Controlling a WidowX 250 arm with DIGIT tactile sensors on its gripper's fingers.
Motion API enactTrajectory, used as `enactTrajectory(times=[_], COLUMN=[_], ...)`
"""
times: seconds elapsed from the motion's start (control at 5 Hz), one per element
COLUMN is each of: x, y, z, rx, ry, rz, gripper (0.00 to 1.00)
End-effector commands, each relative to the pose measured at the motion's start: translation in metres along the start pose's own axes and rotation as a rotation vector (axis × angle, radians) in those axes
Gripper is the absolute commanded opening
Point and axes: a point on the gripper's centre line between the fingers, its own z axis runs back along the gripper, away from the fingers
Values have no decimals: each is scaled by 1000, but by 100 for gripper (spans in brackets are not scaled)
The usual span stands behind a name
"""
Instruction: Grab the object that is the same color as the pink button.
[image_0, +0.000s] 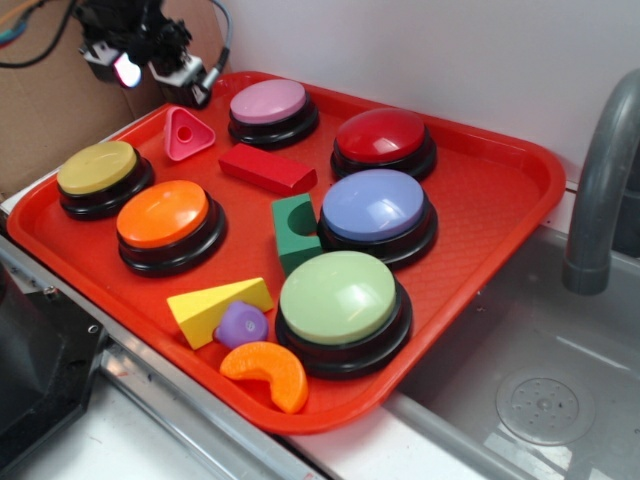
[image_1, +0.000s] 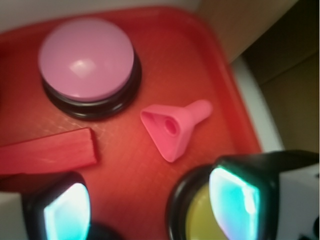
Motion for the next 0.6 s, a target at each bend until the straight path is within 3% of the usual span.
enactTrajectory(times=[0.0, 0.4], x=[20, 20], y=[20, 35], z=[-31, -54], rx=[76, 116], ry=[-25, 27], rz=[17, 75], gripper=[100, 100])
